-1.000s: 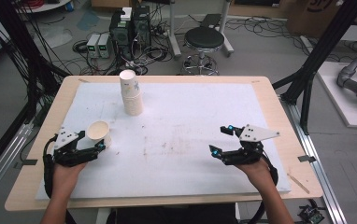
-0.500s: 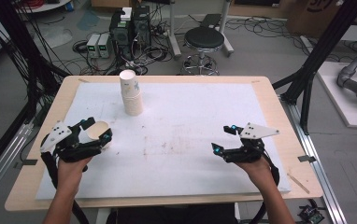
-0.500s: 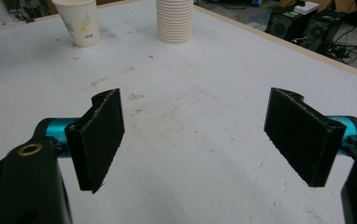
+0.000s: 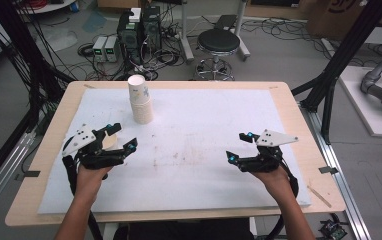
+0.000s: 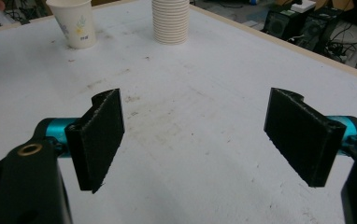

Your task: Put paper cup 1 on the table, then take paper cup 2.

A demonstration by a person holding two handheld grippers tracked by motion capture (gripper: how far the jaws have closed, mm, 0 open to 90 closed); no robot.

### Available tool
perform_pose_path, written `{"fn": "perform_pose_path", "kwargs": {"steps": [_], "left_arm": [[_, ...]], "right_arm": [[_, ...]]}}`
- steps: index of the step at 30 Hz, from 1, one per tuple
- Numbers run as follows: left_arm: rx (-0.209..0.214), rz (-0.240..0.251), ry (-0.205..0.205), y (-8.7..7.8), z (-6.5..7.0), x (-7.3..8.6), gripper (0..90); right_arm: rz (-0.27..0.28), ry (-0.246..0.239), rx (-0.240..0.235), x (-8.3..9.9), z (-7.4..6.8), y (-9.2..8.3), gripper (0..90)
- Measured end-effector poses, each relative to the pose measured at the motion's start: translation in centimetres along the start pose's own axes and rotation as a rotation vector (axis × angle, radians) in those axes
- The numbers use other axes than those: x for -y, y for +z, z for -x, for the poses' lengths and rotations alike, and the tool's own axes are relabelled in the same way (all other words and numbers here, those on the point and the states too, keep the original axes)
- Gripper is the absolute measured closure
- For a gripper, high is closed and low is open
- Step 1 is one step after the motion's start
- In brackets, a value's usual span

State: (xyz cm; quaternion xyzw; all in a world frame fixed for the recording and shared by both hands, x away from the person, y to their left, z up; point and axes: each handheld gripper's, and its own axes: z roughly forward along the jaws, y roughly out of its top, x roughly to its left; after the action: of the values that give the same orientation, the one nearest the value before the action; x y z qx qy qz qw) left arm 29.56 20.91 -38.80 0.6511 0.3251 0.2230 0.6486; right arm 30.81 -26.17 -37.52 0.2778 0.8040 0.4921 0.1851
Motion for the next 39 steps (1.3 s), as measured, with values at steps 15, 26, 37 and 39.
{"fn": "perform_pose_path", "kwargs": {"steps": [15,26,37,39], "left_arm": [[-0.014,-0.027,0.072,0.8,0.6,0.3,16.2],[-0.017,-0.063,0.023,1.3,0.3,0.5,16.0],[-0.033,-0.089,0.045,2.6,-0.2,-1.4,16.3],[-0.036,-0.106,0.056,3.0,-0.4,-1.9,16.3]], "right_arm": [[0.011,-0.002,-0.002,0.1,0.2,-0.1,20.6],[0.006,0.008,-0.005,0.2,0.3,-0.1,20.6],[0.012,0.009,-0.012,0.3,0.5,-0.5,20.6],[0.015,0.007,-0.011,0.2,0.5,-0.6,20.6]]}}
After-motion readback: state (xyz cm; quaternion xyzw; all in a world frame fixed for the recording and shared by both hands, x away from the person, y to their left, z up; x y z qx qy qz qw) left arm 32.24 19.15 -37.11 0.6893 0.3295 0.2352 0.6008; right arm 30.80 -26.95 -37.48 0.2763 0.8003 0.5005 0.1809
